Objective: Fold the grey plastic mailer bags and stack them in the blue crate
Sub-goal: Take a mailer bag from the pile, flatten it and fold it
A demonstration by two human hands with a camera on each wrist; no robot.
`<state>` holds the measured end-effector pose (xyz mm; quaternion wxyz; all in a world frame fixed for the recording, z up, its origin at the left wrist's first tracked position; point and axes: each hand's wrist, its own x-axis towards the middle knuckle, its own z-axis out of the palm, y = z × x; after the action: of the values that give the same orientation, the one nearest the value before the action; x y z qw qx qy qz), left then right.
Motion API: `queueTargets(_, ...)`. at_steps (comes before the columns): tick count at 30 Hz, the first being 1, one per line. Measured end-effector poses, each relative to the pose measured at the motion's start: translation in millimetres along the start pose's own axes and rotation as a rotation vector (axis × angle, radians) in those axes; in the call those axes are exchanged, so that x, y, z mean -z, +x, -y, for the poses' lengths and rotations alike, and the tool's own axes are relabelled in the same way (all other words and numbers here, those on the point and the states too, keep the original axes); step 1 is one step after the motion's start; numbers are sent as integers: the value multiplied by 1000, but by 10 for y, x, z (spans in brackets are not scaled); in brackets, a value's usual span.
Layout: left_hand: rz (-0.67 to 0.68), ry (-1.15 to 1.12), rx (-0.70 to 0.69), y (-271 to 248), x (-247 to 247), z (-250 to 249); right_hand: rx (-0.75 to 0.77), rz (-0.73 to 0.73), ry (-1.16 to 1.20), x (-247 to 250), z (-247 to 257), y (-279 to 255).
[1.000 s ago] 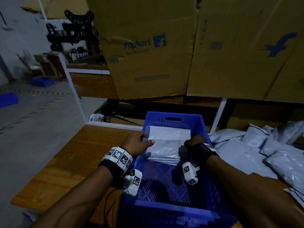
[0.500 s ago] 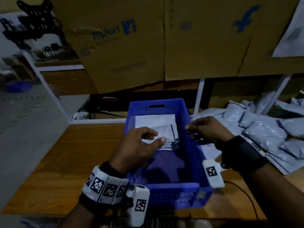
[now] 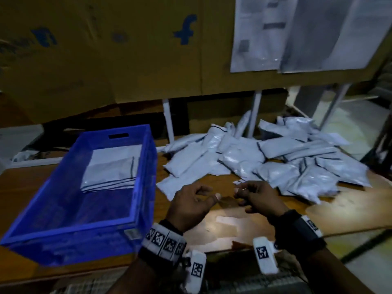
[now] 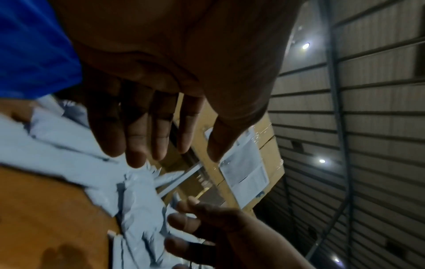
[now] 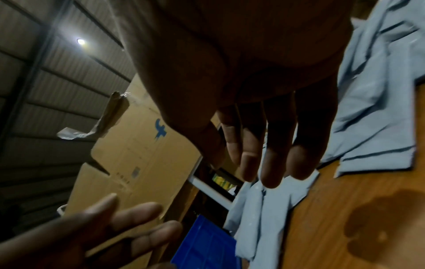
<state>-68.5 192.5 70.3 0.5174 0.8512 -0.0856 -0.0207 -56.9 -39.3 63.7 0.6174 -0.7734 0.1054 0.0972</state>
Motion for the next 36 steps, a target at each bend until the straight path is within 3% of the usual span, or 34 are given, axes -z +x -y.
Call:
queueTargets(5,-49,-191,157,487,-762,247,-23,-50,25,498,-309,263)
queueTargets(11,-123,-273,261,1303,-1137,574,-40,-51,68,757,-496,845)
queueTargets(14,-140,-203,238,1855,-1248,569,-50,-49,68,866,-435,1184)
queueTargets(18,-152,84,219,2536,-1277,542,-45,-35,30,990,-348,1614)
queueTargets(22,-69,296,348,3036,-1291,667,-49,-55,-30,1112,-381,1979)
queueTargets(25,-26,368,423,3171,-1361,709,-94,-56,22,1203,-444,2127)
queueTargets(28,-62,322,360,3182,-1351,708,-116,-3,87,1296,-488,2205)
queueTargets(36,-423,117,218,2553,-738,279,29,93,88,1510,-457,2037)
